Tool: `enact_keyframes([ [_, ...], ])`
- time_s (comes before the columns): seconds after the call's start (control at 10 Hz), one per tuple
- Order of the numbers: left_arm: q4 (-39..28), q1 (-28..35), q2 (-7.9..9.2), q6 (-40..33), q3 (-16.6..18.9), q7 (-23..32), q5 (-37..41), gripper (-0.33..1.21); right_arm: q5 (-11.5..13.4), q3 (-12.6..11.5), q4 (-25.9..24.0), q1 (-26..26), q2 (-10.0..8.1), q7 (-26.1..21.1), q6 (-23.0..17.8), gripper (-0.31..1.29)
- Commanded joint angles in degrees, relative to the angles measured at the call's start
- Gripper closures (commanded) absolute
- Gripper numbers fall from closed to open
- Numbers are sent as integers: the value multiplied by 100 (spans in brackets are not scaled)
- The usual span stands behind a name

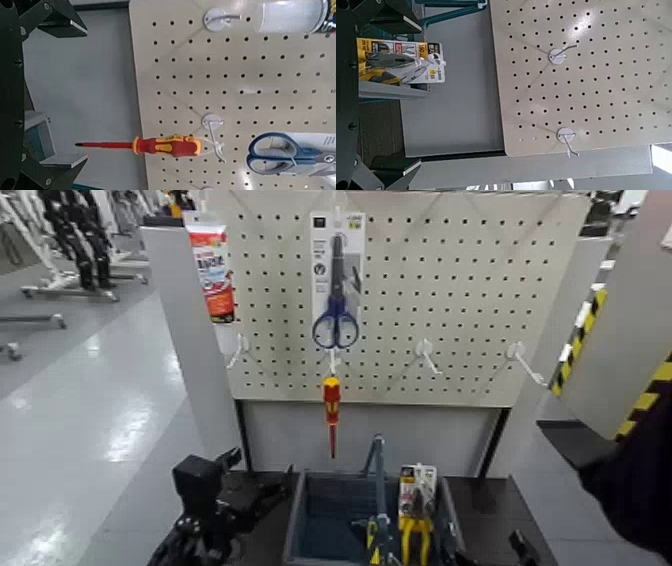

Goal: Put the red screwdriver into the crate.

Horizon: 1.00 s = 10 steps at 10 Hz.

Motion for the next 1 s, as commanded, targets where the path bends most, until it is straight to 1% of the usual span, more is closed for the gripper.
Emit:
enact_keyframes([
  [0.1, 177, -455, -22, 301, -78, -492, 130, 19, -9, 8, 13, -5, 0, 0, 7, 13],
  [0.4, 186, -885, 171, 863, -306, -843, 236, 19, -18, 8, 21, -14, 0, 0, -2, 13],
  [0.5, 247, -1044, 207, 960, -350, -1001, 244, 19, -18, 8, 21, -23, 0, 0, -2, 13],
  [1.0, 757, -1852, 198, 1268, -535, -1687, 297, 19, -27, 43, 48, -67, -27, 0, -2, 13],
])
